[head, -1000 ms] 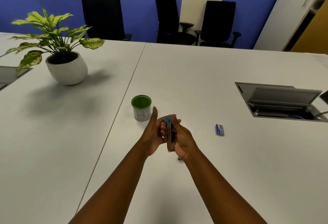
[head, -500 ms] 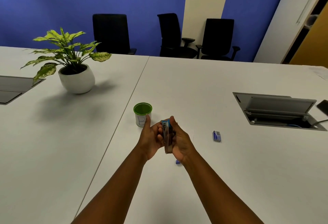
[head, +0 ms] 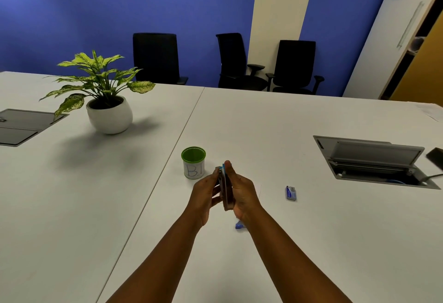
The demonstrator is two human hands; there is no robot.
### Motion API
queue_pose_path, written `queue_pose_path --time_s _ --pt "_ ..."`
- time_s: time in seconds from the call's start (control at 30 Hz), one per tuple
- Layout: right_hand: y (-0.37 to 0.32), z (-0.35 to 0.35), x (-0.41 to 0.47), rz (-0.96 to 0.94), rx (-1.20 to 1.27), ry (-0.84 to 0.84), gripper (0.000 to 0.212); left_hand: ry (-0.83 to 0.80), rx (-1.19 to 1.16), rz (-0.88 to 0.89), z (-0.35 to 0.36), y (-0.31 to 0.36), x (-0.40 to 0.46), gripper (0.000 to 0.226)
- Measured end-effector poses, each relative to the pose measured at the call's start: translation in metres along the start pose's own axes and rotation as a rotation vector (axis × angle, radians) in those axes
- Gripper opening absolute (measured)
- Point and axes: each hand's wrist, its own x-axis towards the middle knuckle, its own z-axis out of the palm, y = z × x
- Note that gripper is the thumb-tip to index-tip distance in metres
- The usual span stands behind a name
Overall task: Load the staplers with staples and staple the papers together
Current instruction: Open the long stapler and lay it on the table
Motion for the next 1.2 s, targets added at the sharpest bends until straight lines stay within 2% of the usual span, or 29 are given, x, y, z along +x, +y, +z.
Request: queue_pose_path --time_s 0.13,0.27,0.43,0.57,0.8,1.0,1.2 --pt "0.003 0.002 0.002 -0.124 -0.114 0.115 0.05 0.048 -0.028 0.027 -0.002 -0.002 0.001 0.018" --pt "0.003 -0.006 0.008 -0.364 -0.483 0.206 0.033 0.056 -0.051 0.052 -0.005 -0.005 0.001 0.015" --pt "0.008 -0.007 0.013 -0.515 -0.678 0.205 0.032 0.106 0.007 0.111 -0.001 -0.007 0.002 0.023" --pt "0.013 -0.004 0.016 -0.521 -0.716 0.165 0.033 0.193 0.119 0.182 0.0 -0.013 0.007 0.031" --pt "0.017 0.002 0.021 -0.487 -0.71 0.183 0.03 0.291 0.14 0.294 0.0 -0.023 0.015 0.032" --pt "0.018 0.004 0.02 -0.605 -0.817 0.191 0.028 0.338 0.207 0.338 0.003 -0.024 0.017 0.04" --pt "0.025 0.009 0.018 -0.701 -0.842 0.238 0.047 0.406 0.242 0.35 0.012 -0.023 0.015 0.041"
